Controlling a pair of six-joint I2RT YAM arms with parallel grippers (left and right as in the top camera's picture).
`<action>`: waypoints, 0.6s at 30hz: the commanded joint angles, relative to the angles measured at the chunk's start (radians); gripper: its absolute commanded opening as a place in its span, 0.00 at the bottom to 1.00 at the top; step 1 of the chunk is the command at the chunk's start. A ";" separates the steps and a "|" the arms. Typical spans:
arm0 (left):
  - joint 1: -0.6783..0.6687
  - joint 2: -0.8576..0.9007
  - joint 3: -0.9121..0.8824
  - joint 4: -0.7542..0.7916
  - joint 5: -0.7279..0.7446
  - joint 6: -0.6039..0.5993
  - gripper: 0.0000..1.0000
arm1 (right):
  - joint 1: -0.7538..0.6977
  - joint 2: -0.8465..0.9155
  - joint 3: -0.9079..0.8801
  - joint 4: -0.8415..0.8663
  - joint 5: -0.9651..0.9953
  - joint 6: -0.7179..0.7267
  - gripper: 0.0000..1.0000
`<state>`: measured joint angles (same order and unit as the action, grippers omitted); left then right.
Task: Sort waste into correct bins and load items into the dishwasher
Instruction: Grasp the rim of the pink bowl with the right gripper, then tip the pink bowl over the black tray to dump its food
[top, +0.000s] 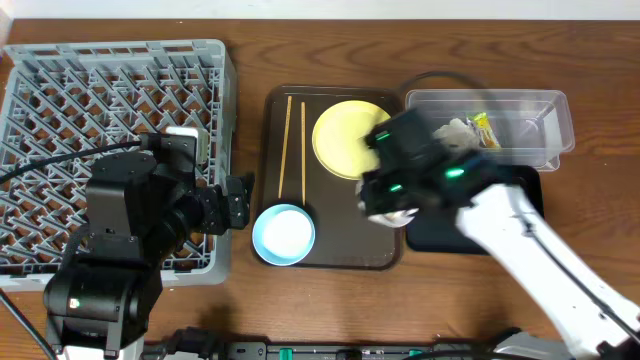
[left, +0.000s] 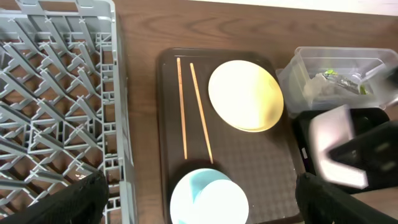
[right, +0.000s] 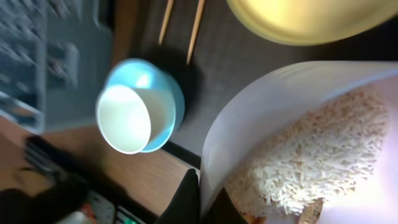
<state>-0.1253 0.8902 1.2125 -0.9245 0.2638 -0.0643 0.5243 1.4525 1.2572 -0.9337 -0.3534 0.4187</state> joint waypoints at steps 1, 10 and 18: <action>0.003 0.002 0.022 -0.003 0.013 -0.005 0.96 | -0.134 -0.015 0.004 -0.039 -0.219 -0.119 0.01; 0.003 0.002 0.022 -0.003 0.013 -0.005 0.96 | -0.509 -0.010 -0.175 -0.054 -0.594 -0.340 0.01; 0.003 0.002 0.022 -0.003 0.013 -0.005 0.96 | -0.747 -0.010 -0.401 0.086 -0.915 -0.576 0.01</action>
<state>-0.1253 0.8906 1.2125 -0.9245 0.2638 -0.0643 -0.1699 1.4437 0.9009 -0.8684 -1.0447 -0.0071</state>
